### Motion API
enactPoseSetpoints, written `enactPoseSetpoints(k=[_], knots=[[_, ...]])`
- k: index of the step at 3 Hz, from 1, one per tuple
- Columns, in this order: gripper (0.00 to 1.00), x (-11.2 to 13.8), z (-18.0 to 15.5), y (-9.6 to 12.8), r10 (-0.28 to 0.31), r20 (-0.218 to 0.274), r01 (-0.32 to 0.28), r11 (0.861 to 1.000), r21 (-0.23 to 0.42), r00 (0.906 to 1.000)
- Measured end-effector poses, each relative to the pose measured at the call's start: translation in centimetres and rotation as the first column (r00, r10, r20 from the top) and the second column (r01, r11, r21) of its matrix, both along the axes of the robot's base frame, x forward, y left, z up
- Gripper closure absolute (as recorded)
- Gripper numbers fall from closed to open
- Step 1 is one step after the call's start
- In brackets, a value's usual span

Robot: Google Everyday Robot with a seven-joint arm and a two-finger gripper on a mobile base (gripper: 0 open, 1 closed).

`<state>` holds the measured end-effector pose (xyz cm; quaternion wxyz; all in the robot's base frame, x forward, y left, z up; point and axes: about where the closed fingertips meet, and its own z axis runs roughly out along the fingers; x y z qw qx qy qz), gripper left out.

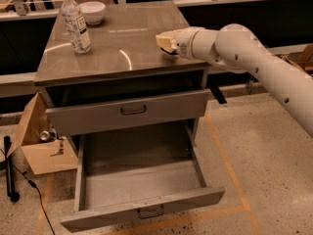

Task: Place rxbar blueberry into middle drawer

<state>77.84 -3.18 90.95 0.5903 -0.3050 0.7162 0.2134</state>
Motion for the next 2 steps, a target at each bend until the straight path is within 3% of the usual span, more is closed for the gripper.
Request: enactPoseSetpoints(k=[1,2], knots=[[1.00,-2.80,1.02,0.71,0.038,-0.048,-0.038,0.999,0.001,0.9981],[1.00,-2.80,1.01,0.72,0.038,-0.048,-0.038,0.999,0.001,0.9981]])
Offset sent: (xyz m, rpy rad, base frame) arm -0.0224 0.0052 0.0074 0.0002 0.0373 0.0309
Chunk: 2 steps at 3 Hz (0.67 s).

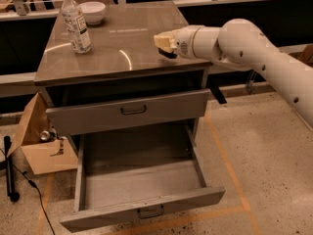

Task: Place rxbar blueberry into middle drawer

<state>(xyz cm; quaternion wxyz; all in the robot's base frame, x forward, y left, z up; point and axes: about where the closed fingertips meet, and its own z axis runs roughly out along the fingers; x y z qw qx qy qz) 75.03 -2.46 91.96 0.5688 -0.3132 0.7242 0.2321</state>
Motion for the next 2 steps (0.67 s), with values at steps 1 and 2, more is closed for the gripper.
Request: enactPoseSetpoints(k=[1,2], knots=[[1.00,-2.9,0.8,-0.5,0.029,-0.022,-0.029,0.999,-0.018,0.9993],[1.00,-8.0,1.3,-0.7,0.065,-0.074,-0.065,0.998,0.004,0.9951]])
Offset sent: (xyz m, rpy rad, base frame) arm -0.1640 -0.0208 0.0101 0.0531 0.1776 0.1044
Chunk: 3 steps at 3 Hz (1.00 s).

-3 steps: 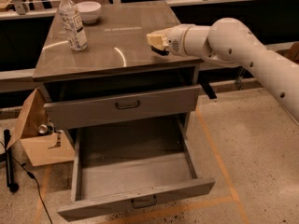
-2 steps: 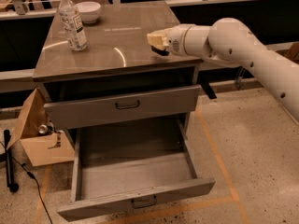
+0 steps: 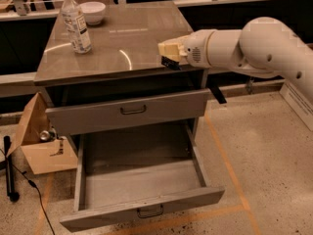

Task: Place rxbar blueberry into middle drawer

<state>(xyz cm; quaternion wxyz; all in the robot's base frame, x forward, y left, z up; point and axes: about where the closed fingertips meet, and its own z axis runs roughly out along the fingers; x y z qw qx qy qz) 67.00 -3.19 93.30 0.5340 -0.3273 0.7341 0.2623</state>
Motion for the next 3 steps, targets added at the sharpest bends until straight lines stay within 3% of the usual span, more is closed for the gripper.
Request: enactPoseSetpoints(k=[1,2,3], knots=[[1.00,-5.4,-1.6,0.7,0.051,-0.059,-0.047,0.997,0.062,0.9970],[1.00,-9.3,-4.2,3.1,0.139,-0.083,-0.130,0.985,0.110,0.9868],[1.00,-12.1,-8.6,6.6,0.254,-0.083,-0.244,0.963,0.117,0.9637]])
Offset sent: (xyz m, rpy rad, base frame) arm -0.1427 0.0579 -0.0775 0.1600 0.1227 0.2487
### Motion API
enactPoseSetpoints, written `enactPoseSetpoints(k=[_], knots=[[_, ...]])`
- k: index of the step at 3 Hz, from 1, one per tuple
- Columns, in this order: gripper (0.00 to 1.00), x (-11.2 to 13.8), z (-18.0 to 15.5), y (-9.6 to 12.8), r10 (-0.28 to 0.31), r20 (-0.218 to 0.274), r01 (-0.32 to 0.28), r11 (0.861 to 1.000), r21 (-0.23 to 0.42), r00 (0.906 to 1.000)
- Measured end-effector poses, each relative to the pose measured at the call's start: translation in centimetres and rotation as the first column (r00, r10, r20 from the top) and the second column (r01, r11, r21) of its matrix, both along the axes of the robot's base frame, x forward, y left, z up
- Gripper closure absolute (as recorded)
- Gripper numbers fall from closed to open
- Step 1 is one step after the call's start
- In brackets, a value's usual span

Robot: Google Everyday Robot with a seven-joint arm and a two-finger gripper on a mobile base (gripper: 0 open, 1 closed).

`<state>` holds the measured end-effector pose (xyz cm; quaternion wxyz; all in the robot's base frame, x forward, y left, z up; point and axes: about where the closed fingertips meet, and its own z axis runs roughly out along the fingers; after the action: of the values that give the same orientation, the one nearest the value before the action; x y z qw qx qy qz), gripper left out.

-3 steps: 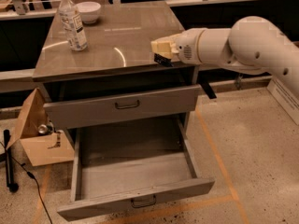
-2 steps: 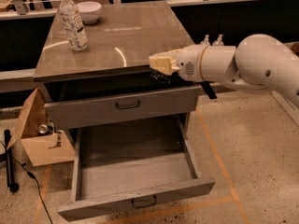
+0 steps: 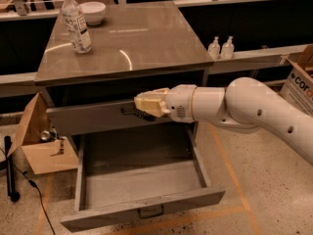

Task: Place rxbar blueberry into middle drawer

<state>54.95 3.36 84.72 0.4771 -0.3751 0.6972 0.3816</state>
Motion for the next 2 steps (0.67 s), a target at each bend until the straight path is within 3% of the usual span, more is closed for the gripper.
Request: enactPoseSetpoints(k=[2], knots=[[1.00,-0.3,-1.8,0.6,-0.015,0.025,0.015,1.000,-0.025,0.9996]])
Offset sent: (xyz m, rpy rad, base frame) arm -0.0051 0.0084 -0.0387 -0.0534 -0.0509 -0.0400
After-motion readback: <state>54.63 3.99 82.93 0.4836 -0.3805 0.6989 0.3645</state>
